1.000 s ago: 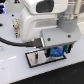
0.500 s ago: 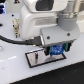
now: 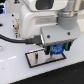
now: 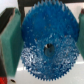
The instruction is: Insert the blue gear onto the right peg, followed by the red gear
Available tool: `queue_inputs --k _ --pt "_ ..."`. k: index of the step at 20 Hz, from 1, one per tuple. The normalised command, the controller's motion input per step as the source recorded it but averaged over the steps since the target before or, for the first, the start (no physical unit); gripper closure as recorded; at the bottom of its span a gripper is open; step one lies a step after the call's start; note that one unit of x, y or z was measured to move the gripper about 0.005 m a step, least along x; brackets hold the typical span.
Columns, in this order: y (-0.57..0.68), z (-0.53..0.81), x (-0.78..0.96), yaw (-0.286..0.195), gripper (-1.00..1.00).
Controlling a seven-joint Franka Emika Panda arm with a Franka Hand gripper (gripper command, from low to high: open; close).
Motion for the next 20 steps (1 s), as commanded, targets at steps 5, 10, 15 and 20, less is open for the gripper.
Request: queue_inputs --k 5,10,15,20 --pt "-0.09 0.06 0.09 0.0 1.0" --pt "-0.09 -0.02 0.08 0.0 1.0" --pt "-0.06 -0.03 0.09 0.0 1.0" --pt "0.0 -0.14 0.0 0.0 1.0"
